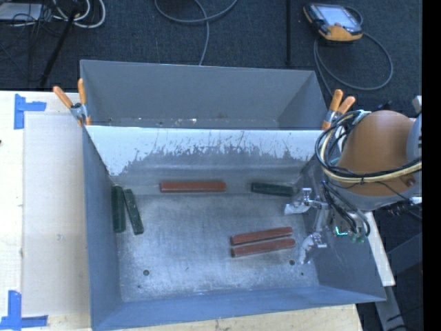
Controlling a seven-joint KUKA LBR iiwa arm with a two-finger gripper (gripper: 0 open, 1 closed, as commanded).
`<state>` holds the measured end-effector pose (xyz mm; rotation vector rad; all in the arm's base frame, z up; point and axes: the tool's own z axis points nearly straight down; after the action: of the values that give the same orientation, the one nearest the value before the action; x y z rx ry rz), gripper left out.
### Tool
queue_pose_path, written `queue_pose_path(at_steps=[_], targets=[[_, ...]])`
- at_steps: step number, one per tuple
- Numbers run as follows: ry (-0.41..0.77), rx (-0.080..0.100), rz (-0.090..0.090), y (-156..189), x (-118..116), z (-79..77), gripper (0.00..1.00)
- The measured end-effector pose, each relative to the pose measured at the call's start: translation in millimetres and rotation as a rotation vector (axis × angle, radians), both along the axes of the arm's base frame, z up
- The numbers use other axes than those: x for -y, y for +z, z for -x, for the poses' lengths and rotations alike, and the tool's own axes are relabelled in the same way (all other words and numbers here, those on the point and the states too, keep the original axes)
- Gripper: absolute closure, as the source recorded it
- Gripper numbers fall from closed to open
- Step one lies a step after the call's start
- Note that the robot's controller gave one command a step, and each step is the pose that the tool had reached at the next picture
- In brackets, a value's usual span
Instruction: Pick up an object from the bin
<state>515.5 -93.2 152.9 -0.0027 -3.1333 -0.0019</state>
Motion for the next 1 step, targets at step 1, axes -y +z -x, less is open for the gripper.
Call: queue_pose_path(at_steps=[1], targets=[[0.003, 0.007, 0.001, 3.5, -0.2, -1.9, 0.0]])
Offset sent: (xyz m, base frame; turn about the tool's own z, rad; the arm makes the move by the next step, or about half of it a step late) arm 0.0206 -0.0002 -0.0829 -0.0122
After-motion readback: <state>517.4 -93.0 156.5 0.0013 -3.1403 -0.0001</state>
